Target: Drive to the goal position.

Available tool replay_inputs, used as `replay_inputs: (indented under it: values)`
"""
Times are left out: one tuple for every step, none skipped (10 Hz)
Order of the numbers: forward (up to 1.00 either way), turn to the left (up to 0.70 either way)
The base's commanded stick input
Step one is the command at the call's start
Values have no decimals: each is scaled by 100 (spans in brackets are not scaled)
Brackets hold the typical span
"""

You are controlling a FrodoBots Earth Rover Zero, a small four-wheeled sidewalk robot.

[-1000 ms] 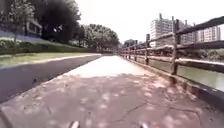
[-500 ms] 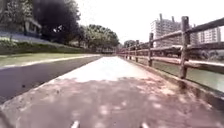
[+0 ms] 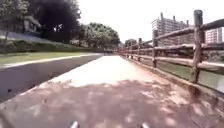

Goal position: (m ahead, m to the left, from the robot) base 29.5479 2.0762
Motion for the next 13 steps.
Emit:
replay_inputs:
  values:
    - [70, 0]
    - [70, 0]
    - [70, 0]
    - [70, 0]
    - [70, 0]
    - [70, 0]
    - [70, 0]
    - [70, 0]
    - [70, 0]
    - [70, 0]
    - [70, 0]
    - [70, 0]
    - [70, 0]
